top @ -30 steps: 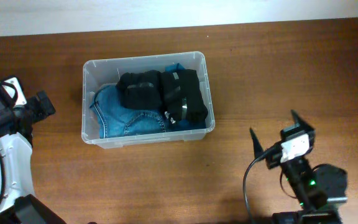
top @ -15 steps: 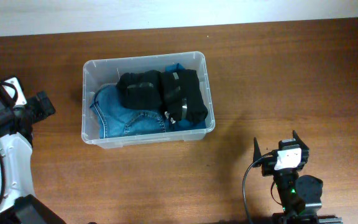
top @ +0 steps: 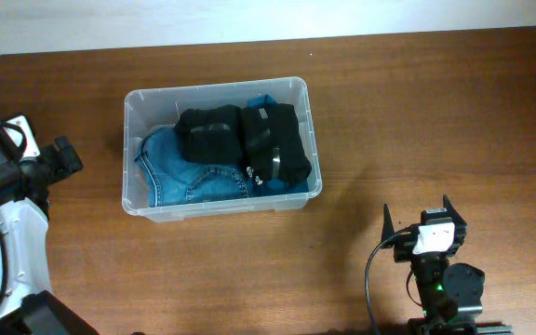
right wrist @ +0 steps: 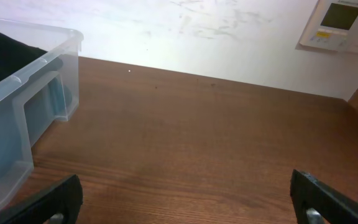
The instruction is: Pack container
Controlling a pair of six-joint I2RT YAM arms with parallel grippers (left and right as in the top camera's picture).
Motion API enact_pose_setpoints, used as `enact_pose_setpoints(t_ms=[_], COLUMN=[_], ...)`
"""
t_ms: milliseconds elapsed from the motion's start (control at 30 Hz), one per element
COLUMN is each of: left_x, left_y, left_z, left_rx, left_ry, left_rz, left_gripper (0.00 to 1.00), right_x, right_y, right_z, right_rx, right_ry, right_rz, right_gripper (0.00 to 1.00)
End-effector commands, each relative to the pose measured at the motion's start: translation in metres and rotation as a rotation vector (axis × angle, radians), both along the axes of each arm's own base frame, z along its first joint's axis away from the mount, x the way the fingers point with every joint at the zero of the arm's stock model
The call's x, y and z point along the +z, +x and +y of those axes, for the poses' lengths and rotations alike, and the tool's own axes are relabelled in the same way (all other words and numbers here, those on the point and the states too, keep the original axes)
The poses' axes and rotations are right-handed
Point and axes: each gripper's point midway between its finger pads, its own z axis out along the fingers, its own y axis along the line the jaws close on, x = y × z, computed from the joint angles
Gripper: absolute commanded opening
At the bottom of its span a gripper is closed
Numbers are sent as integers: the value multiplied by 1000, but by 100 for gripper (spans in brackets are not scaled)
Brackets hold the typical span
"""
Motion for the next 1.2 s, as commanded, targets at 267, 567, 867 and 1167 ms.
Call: enact_pose_setpoints(t_ms=[267,567,867,1167], left_x=[20,109,199,156], left_y=[-1,-39,-77,-110], left_z=[-1,-54,-156,-194], left_rx=[-4,-78,-329,-475], left_ry=[15,92,162,180], left_rz=[-38,-176,-489,-743], left_gripper=[99,99,99,100], right_x=[-2,-2,-2,-2], right_y=[0,0,0,0], right_z=[-5,-5,-5,-5], right_rx=[-29,-29,-29,-29], right_ry=[6,5,6,6], right_rz=[-4,-4,-4,-4], right_gripper=[98,98,98,98])
